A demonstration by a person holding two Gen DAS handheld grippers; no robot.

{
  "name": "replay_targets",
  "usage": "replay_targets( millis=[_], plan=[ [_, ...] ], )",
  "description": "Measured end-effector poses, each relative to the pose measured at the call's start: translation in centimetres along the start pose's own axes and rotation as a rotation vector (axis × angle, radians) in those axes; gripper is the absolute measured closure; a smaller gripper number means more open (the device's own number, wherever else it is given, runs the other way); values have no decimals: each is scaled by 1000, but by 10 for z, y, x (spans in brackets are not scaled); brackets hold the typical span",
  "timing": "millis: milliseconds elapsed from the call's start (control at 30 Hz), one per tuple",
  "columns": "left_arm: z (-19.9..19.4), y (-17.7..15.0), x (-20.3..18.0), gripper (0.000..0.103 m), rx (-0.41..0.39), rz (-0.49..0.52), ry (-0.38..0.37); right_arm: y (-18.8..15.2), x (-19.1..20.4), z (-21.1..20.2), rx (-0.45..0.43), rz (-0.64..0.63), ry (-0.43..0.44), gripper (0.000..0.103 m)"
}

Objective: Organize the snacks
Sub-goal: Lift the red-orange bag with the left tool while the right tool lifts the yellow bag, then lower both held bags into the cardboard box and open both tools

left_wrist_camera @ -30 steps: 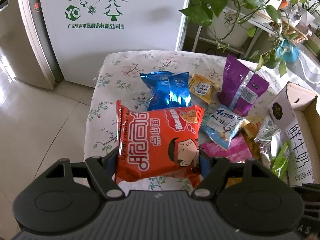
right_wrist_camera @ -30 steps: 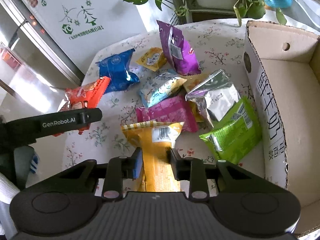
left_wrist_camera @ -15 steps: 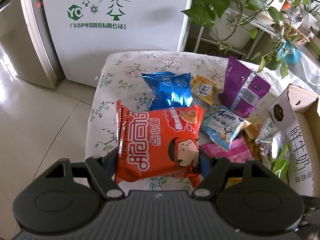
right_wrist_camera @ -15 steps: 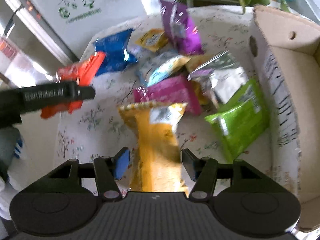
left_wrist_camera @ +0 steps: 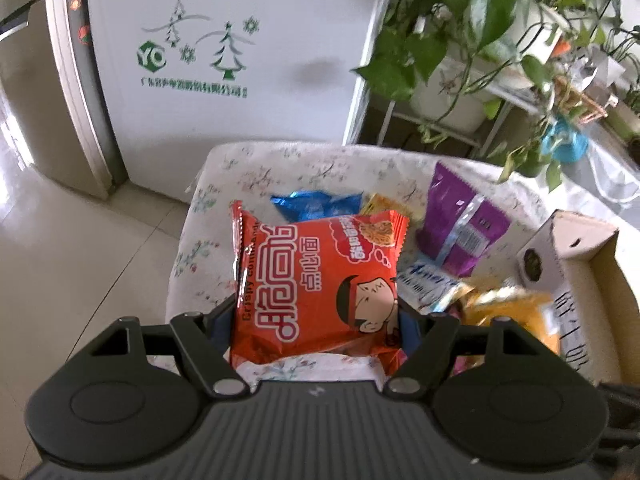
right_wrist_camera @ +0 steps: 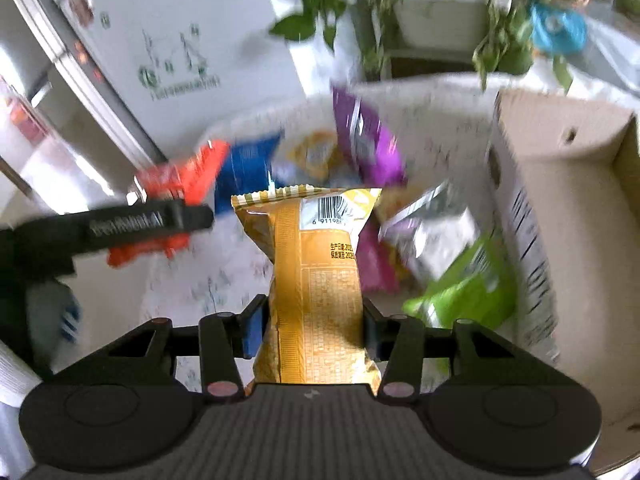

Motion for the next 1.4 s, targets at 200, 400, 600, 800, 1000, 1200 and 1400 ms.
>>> replay_targets(
  millis=[200, 400, 600, 800, 1000, 1200, 1400],
  plan=[
    [-12, 6, -22, 28, -28, 11, -38, 20, -18, -26, -76, 3, -48, 49],
    [-22, 11, -46, 28, -56, 24, -79, 35, -39, -51, -158, 49, -70, 49],
    [-29, 10, -77, 28, -64, 52, -135, 48, -66, -70, -224, 105, -101, 49],
    [-37, 2, -116, 28, -68, 108, -209, 55, -90, -94, -282, 151, -135, 49],
    [-40, -11, -154, 28, -47, 162, -277, 55, -121, -116, -326, 232, -175, 49],
    [-45, -22, -187, 28, -41, 204, -341, 51, -137, -125, -343, 285, -209, 49],
    [-48, -36, -216, 28, -19, 232, -416, 46, -151, -130, -347, 334, -236, 49]
  ],
)
Point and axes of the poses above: each gripper's, at about its wrist camera, not at the fingertips, and z roughly the way its jaws point, x to its left, y to its top, the point moved 10 cm from there along z, roughly the way its jaws point, and after that the axes turned 6 degrees about y, right-handed, at the moved point
